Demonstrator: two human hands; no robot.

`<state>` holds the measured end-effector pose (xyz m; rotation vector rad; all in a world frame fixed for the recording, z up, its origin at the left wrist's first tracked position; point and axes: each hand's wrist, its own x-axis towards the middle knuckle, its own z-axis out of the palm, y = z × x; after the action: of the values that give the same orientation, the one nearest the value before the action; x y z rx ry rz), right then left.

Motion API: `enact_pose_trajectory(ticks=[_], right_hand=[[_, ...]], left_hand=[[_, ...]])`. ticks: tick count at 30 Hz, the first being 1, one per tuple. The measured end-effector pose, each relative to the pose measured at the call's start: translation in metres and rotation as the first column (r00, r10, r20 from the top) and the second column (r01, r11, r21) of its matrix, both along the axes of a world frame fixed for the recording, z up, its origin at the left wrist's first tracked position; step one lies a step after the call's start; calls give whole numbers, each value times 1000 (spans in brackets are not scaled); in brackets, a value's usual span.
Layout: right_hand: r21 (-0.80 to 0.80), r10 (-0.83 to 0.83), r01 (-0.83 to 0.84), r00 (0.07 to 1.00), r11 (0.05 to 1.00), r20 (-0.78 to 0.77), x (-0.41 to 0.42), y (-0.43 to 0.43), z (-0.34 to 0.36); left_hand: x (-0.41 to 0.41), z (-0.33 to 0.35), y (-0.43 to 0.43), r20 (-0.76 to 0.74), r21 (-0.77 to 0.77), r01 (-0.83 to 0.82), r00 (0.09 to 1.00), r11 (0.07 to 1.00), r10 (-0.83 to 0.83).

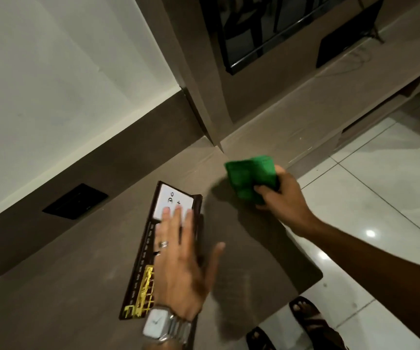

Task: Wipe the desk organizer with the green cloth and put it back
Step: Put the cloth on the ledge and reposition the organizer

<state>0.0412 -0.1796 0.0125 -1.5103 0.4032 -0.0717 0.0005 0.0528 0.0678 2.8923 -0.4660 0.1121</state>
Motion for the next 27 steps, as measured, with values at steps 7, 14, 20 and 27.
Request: enact_pose_trajectory(ticks=[7,14,20,27], right_hand=[[-468,110,-105,994,877,-16,62,-43,-29],[-899,360,-307,914,313,-187,108,-42,-83],[-888,441,-446,824,117,-356,112,-42,-101],[-878,468,-479,774,-6,-426,122,-49,-76]], left_hand=[[22,-90,-61,-236,166,137,967,977,-96],[24,-124,-57,-227,142,132,969,981,-98],[28,-125,-56,-242,152,125,967,980,-85],[27,-128,-53,-229,80,126,968,989,-105]])
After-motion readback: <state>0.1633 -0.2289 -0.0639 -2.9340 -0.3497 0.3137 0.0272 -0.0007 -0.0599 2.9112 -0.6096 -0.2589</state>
